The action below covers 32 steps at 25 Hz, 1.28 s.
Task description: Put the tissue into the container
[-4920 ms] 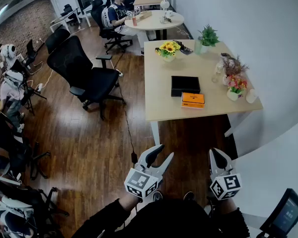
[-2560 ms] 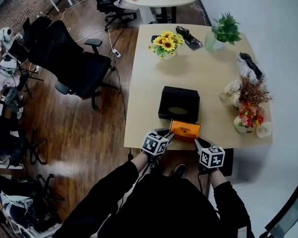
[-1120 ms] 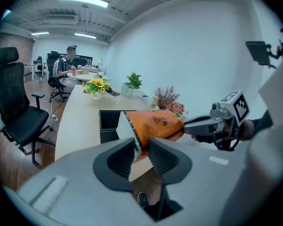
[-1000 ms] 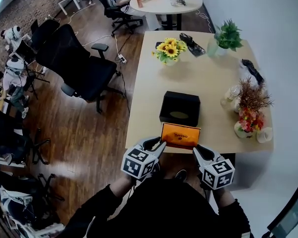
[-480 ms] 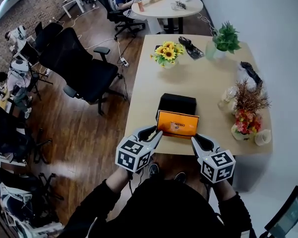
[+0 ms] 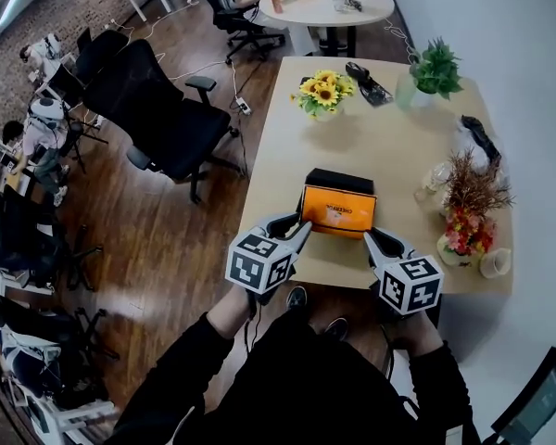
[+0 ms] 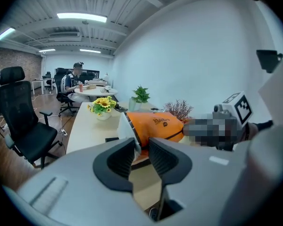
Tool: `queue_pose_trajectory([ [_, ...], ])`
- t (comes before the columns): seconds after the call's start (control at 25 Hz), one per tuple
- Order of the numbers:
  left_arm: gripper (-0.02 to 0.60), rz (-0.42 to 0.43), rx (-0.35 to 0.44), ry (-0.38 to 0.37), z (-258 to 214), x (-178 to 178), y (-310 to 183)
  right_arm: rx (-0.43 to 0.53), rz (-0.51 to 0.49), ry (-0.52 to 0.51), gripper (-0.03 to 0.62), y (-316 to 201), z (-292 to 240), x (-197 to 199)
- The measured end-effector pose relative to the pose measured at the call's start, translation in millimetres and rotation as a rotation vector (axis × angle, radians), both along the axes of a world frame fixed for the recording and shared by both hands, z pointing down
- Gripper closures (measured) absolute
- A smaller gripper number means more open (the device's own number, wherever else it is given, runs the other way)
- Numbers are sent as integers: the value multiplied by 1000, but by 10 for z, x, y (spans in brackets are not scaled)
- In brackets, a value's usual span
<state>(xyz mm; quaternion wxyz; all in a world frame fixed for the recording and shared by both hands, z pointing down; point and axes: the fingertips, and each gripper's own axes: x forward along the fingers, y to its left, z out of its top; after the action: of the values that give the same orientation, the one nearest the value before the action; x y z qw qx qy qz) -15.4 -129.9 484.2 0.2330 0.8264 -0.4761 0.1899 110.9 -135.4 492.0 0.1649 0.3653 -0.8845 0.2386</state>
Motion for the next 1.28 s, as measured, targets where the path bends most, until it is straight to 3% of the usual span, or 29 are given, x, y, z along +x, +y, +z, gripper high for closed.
queue_pose_trajectory([
  [0.48,508,69,-171,36,737,-209,-609,-132,83,94,549,-501,675,-208],
  [0.76,508,103,-255,44,1113,-256,-727,-199,97,152,549,-605,1001,-260],
  [1.28,506,153,-331,-7,1381,-220,-783,-286,124,169,548,-653,1314,-221],
])
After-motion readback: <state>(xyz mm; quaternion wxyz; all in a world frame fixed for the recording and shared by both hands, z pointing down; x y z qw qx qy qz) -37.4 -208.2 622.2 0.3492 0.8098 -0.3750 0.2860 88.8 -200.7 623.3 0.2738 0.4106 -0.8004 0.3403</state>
